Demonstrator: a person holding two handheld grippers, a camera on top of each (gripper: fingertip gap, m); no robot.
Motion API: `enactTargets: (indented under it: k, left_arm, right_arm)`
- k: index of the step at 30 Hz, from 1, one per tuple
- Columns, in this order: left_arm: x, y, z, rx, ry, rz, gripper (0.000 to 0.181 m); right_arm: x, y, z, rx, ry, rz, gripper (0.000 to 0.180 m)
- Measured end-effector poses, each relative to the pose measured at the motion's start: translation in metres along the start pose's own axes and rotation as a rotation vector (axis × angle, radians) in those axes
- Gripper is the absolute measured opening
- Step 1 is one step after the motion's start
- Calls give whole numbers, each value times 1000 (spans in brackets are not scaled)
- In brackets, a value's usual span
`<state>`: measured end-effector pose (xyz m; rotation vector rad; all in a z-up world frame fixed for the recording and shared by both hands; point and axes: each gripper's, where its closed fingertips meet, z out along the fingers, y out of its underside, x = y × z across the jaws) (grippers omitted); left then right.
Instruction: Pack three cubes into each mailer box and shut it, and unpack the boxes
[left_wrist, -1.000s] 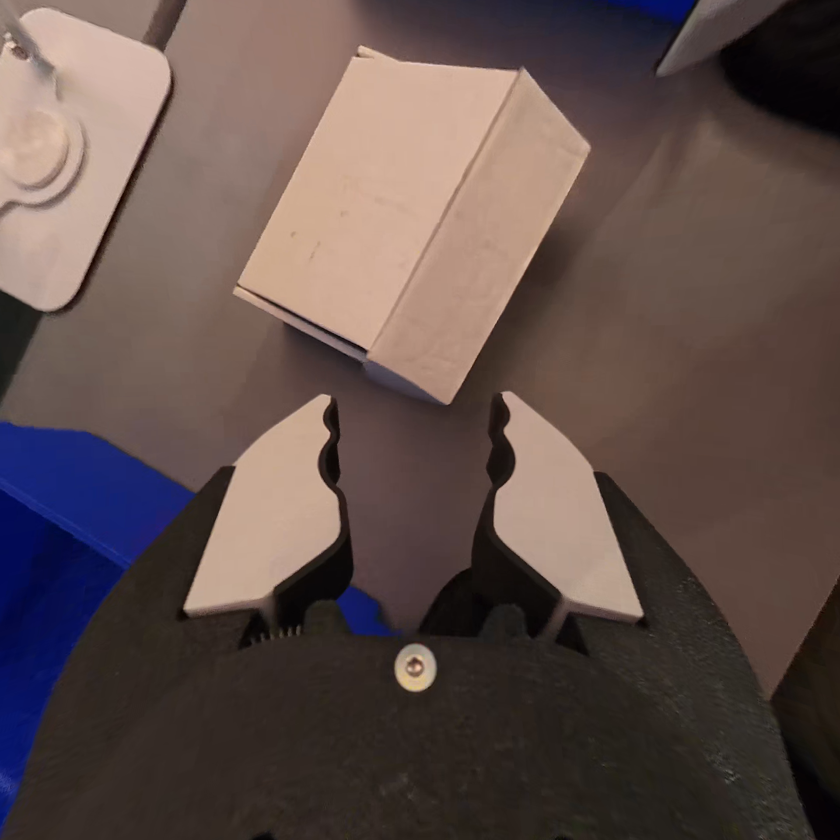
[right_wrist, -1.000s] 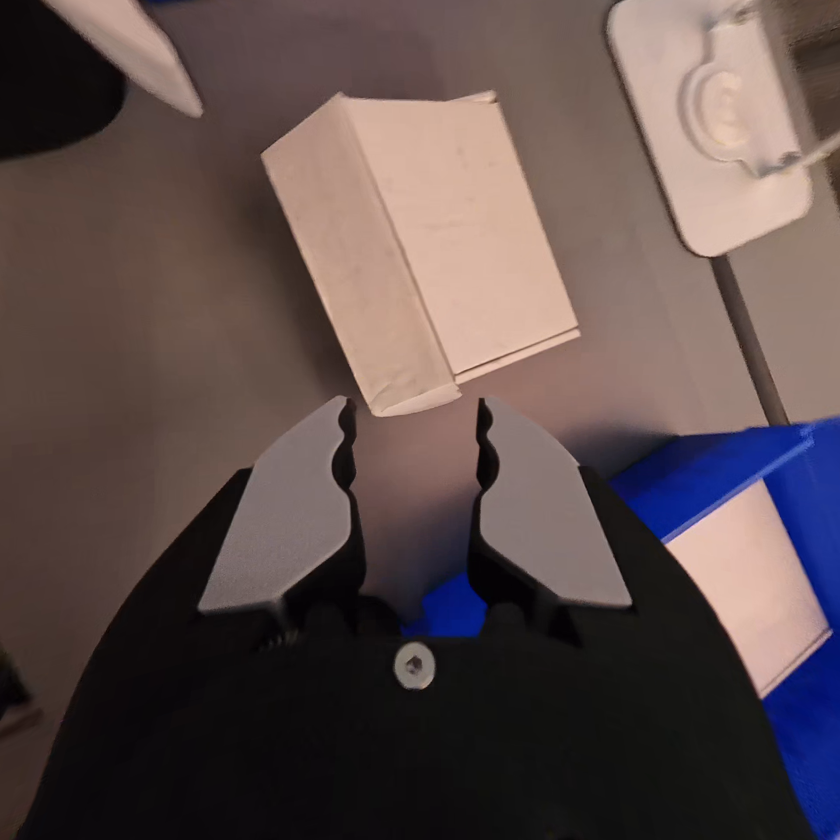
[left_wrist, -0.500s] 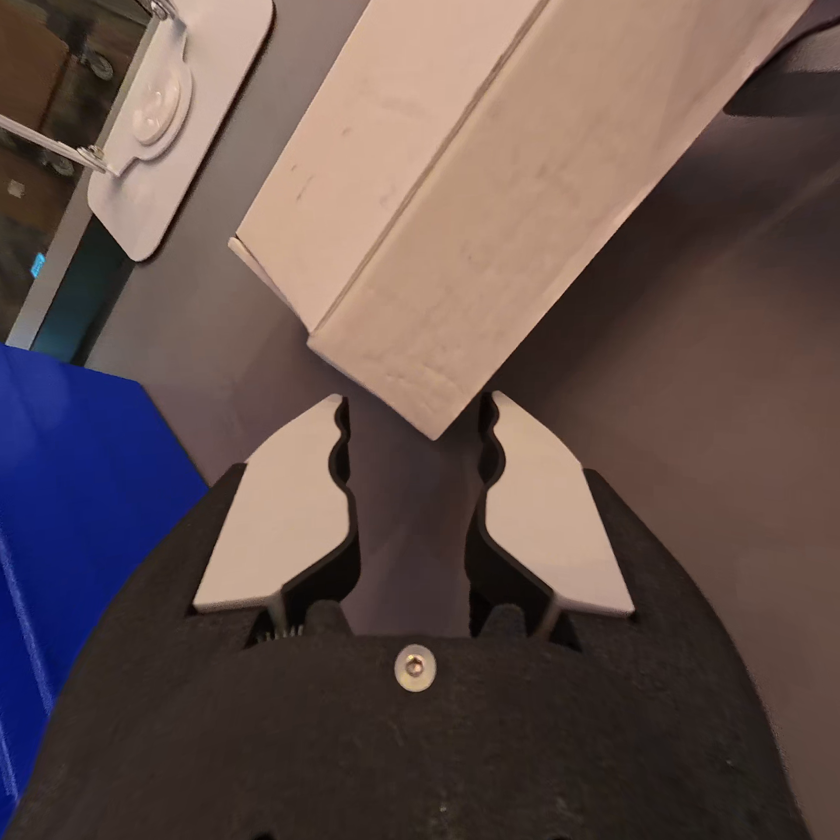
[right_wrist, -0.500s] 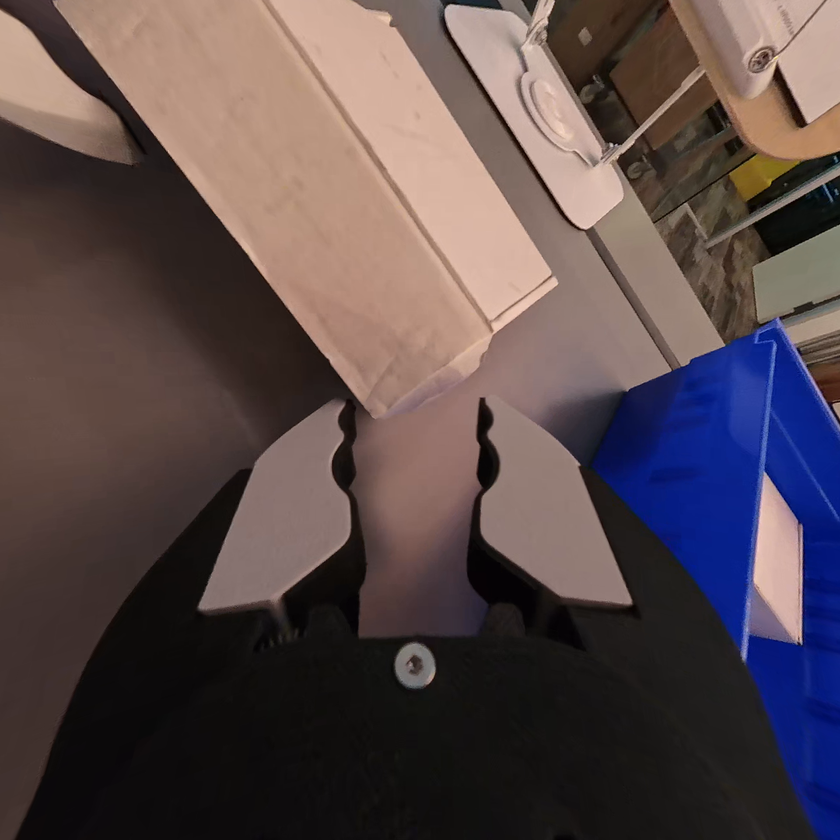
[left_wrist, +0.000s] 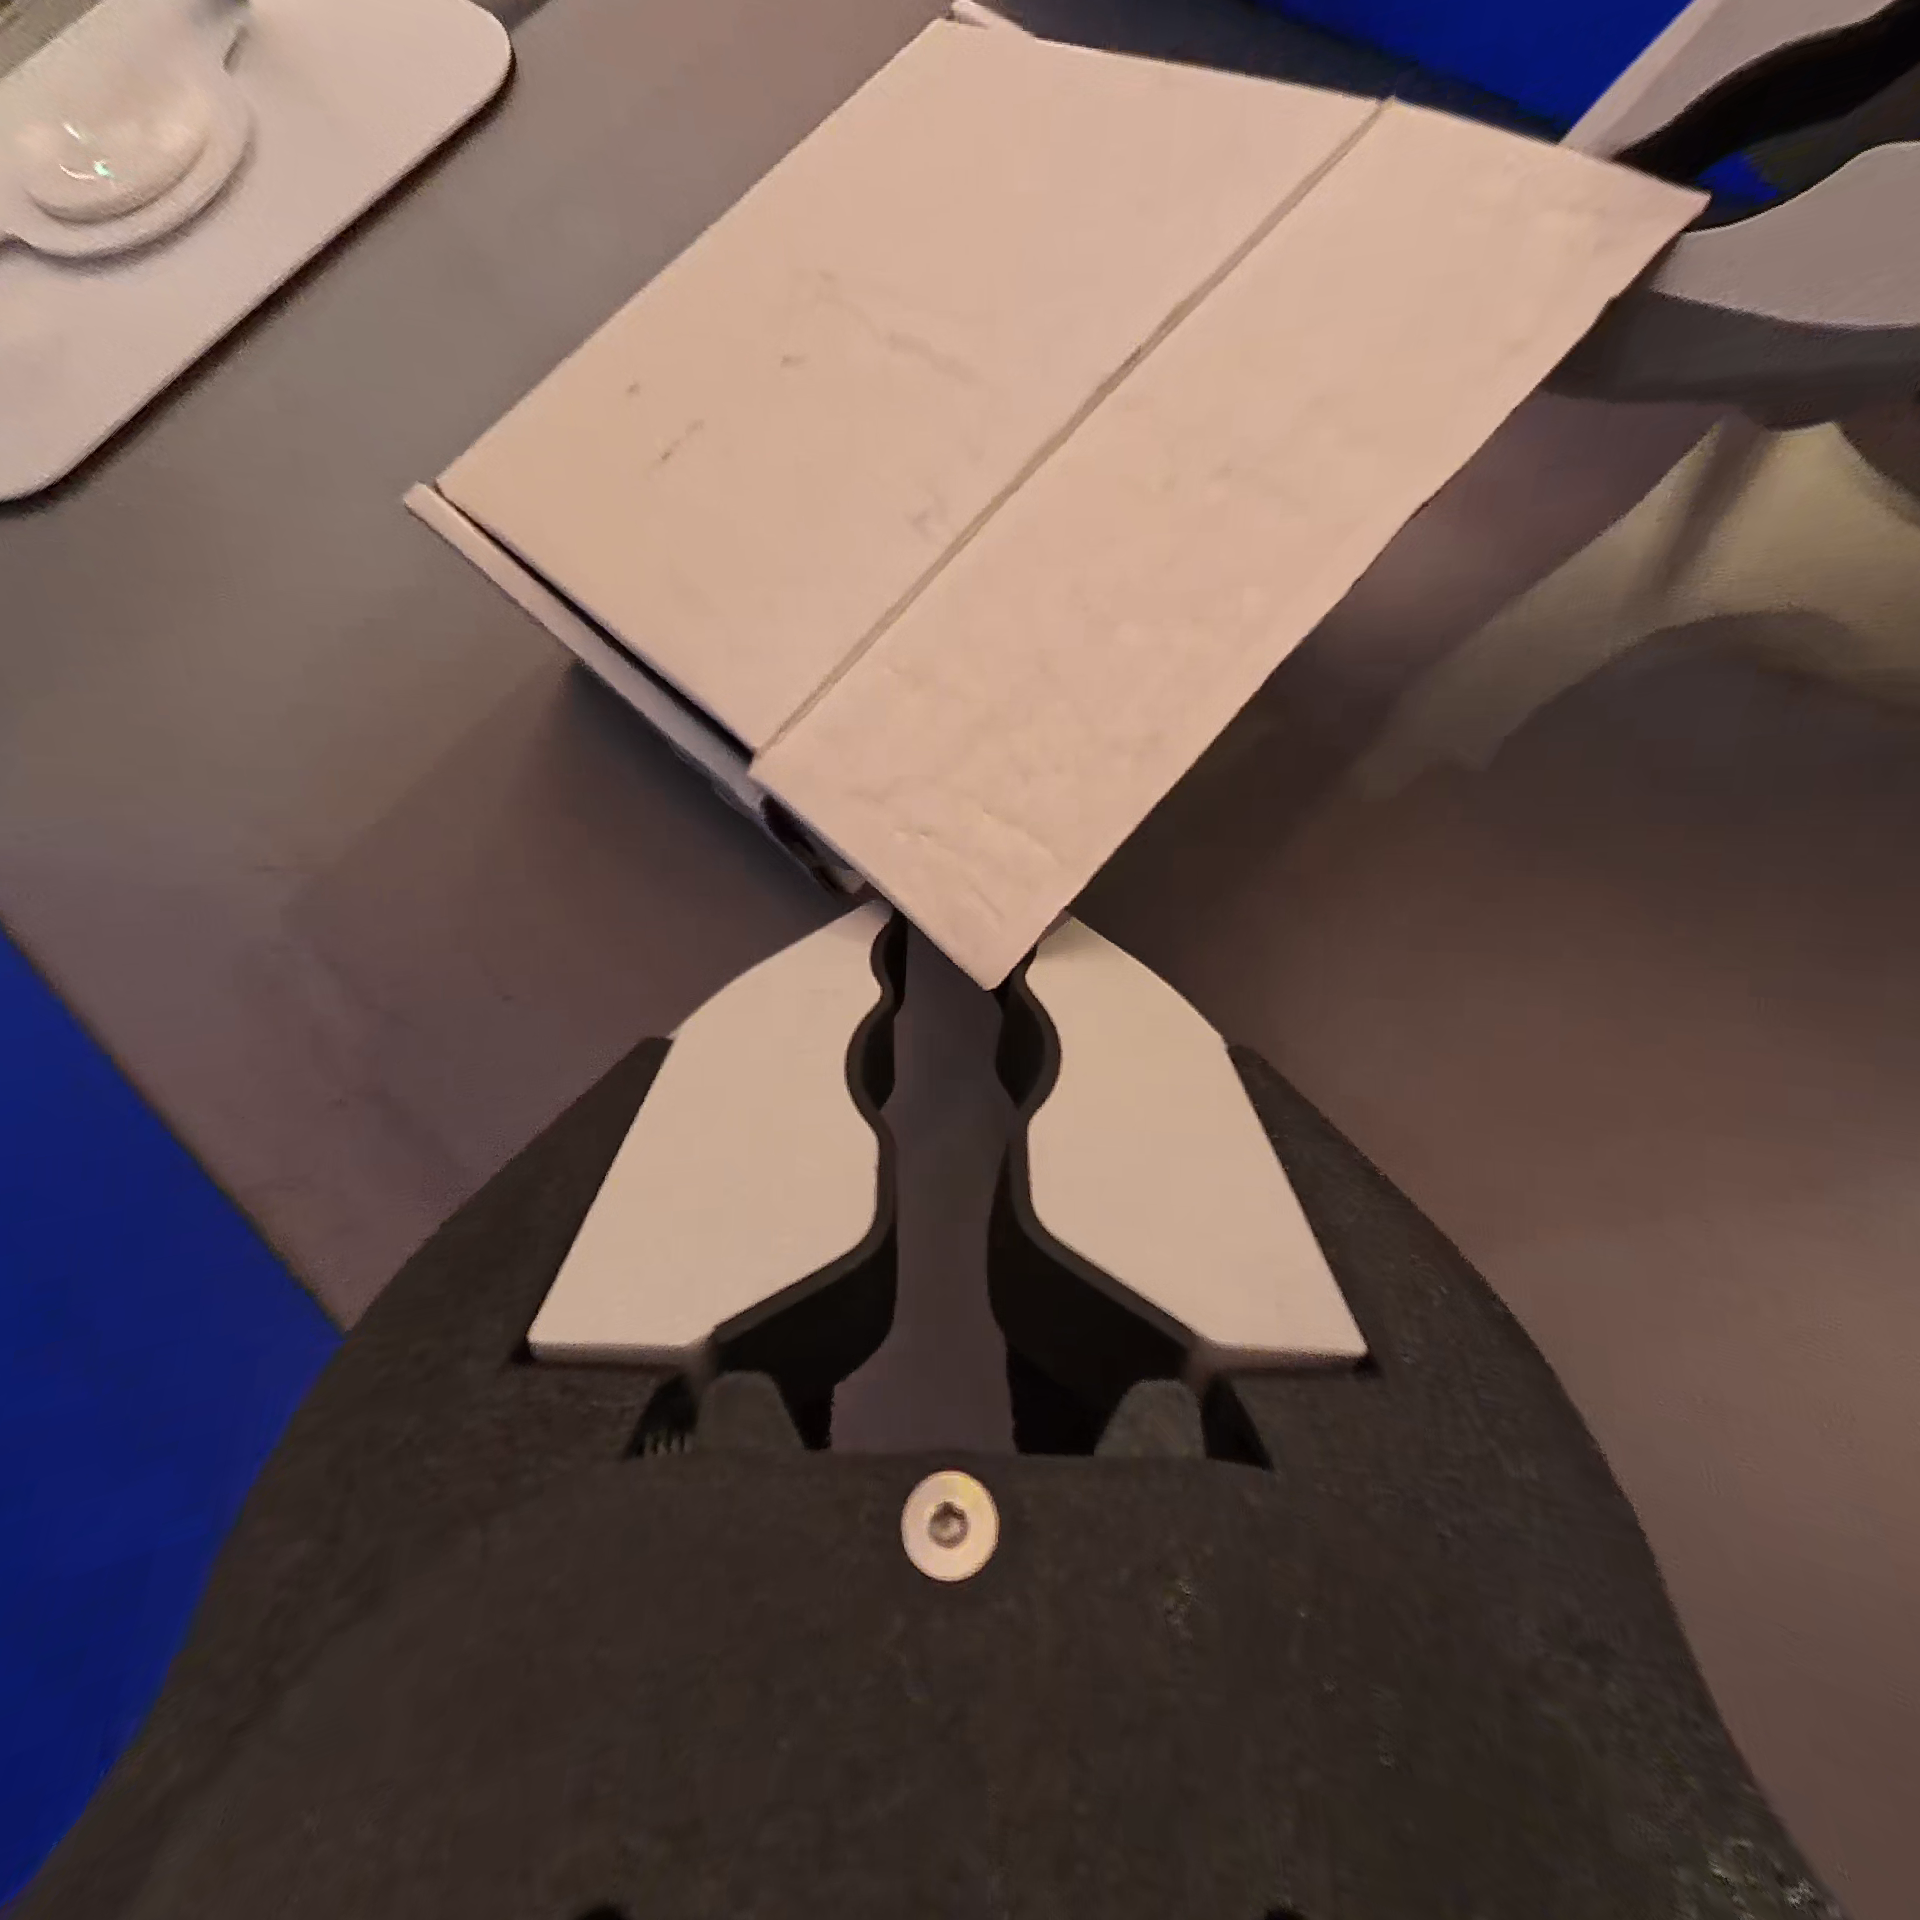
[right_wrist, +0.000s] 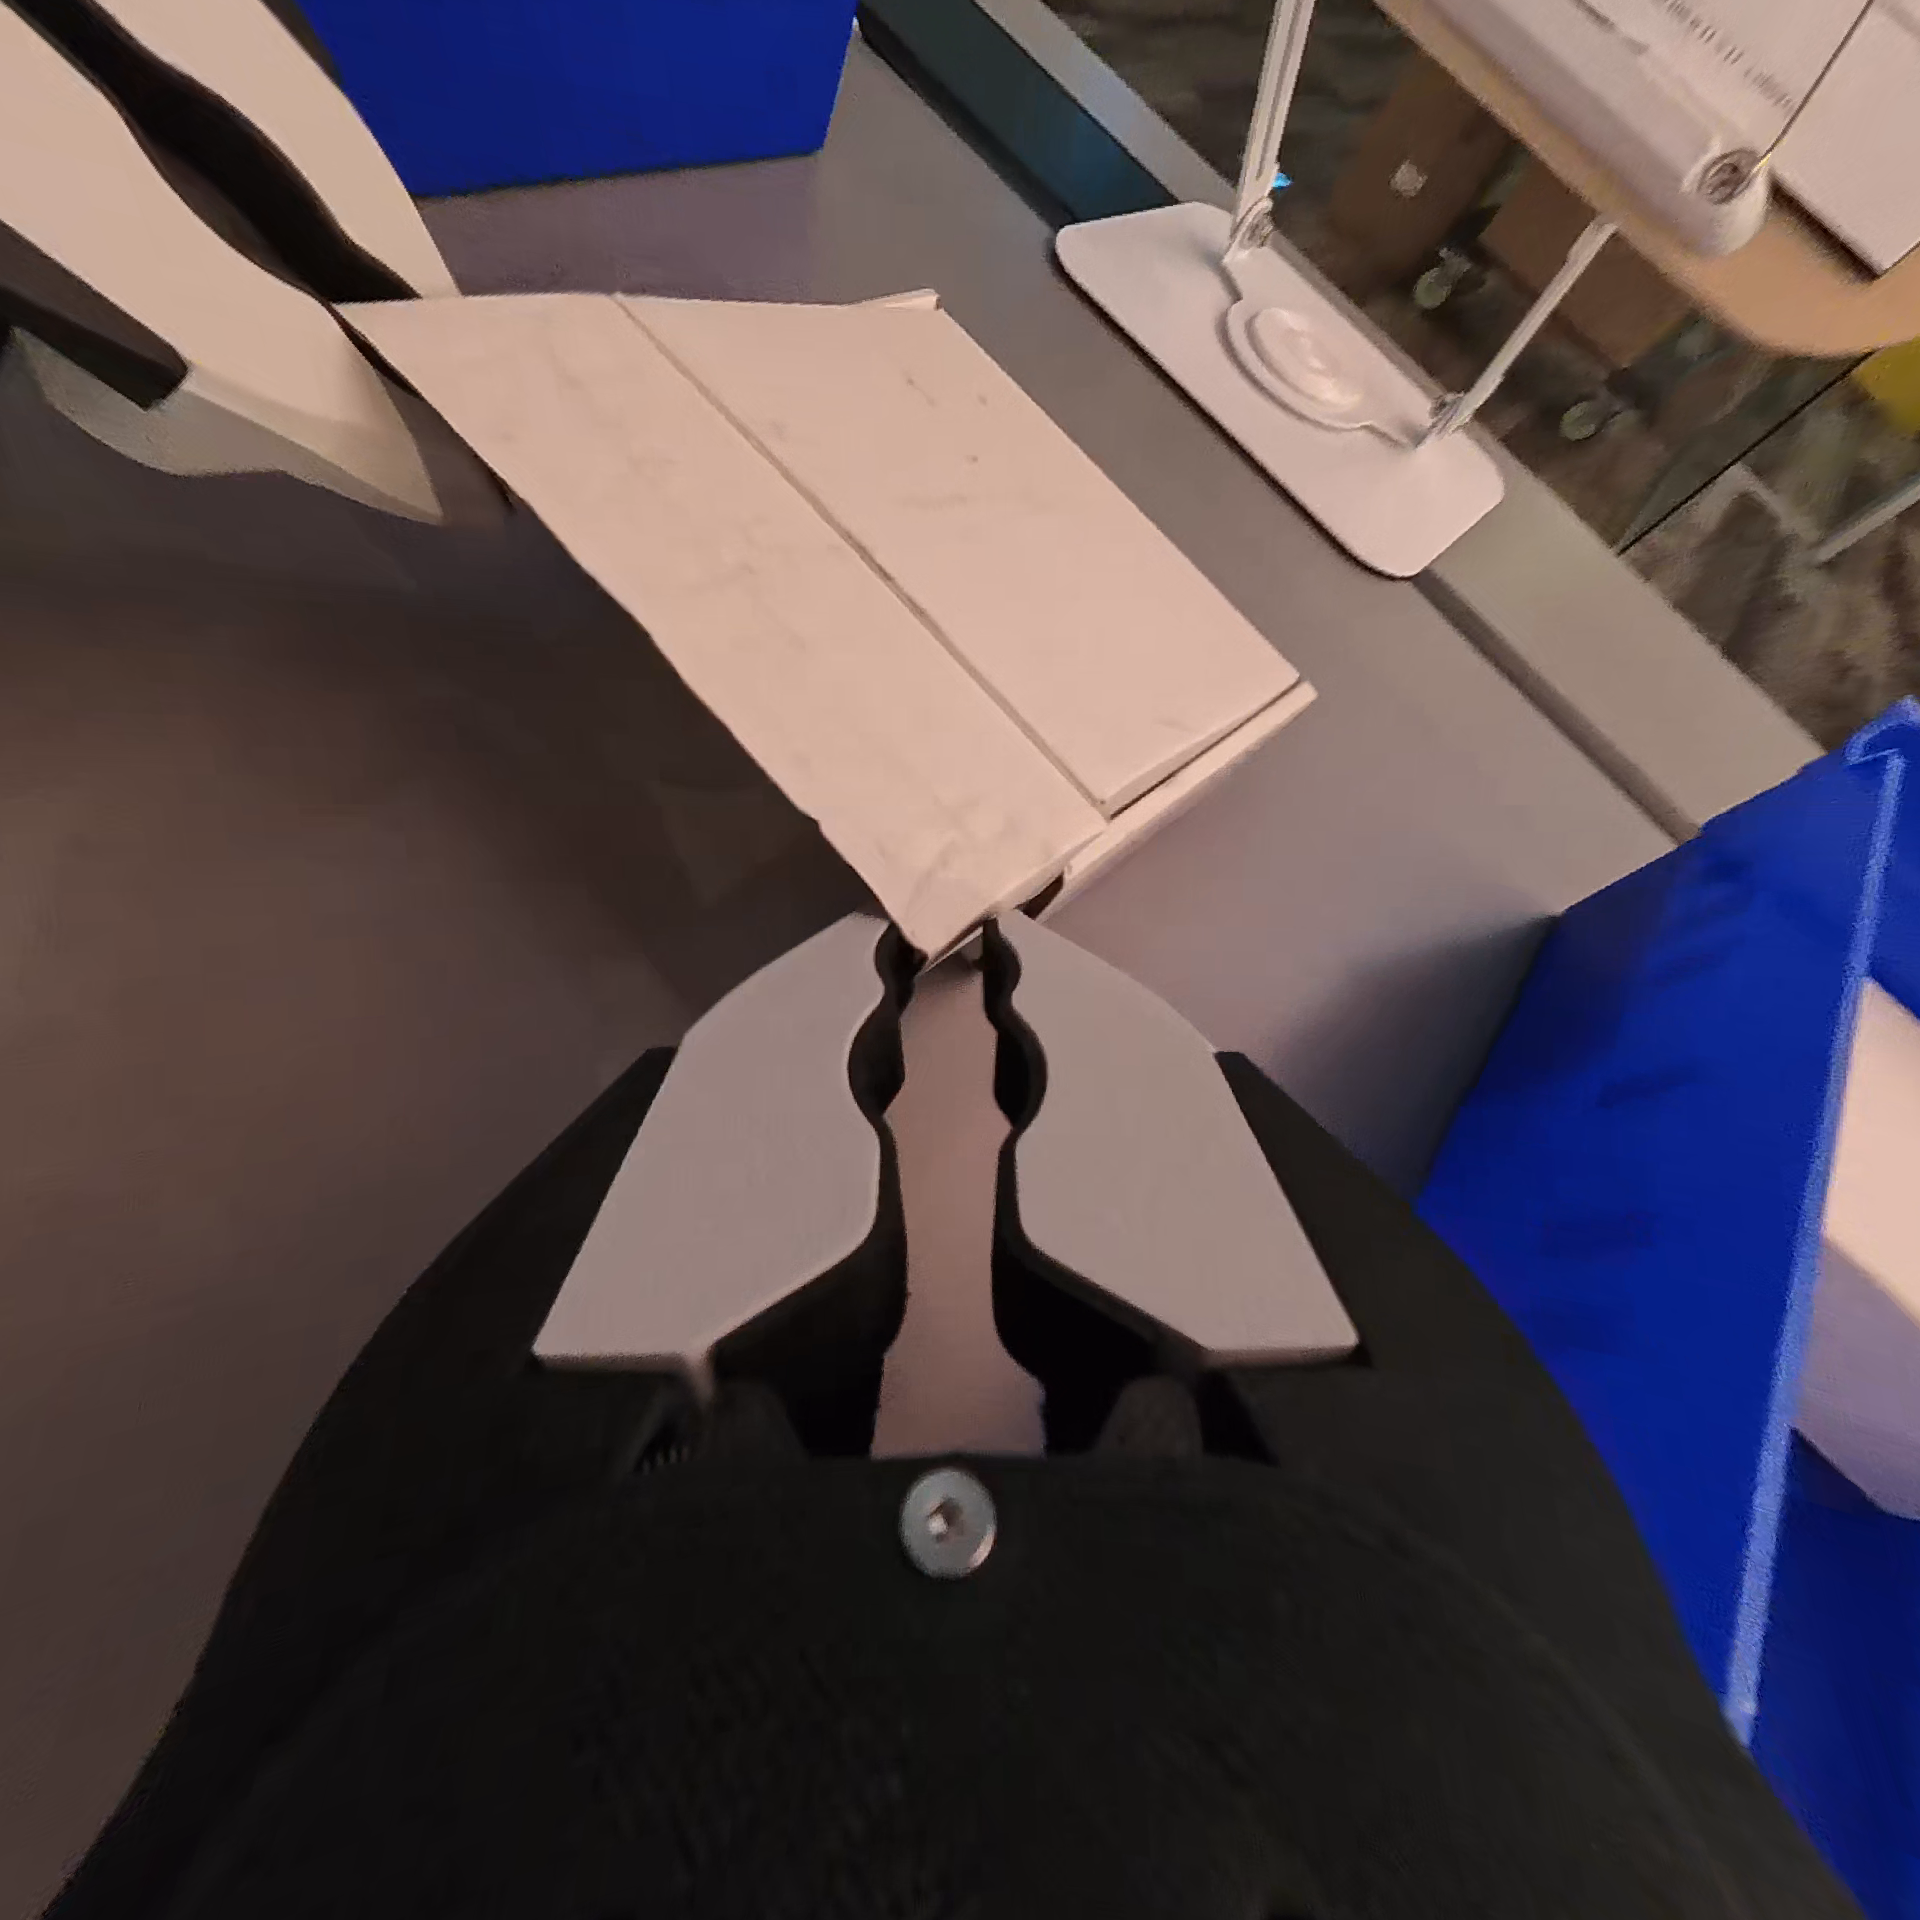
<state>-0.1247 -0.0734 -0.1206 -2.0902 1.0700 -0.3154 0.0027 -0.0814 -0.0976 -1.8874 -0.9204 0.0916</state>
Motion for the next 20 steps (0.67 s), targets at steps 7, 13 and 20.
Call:
enactTargets:
  k: [7, 13, 20]
  left_arm:
    - [-2, 14, 14, -83, -89, 109, 22]
    - [-8, 16, 20, -85, -98, 79, 37]
    - [-2, 16, 26, -90, -44, 72, 83]
  right_arm:
    - [-7, 14, 8, -66, -52, 21, 14]
    - [-13, 20, 17, -94, -54, -17, 15]
    - [-29, 14, 17, -39, -210, 85, 30]
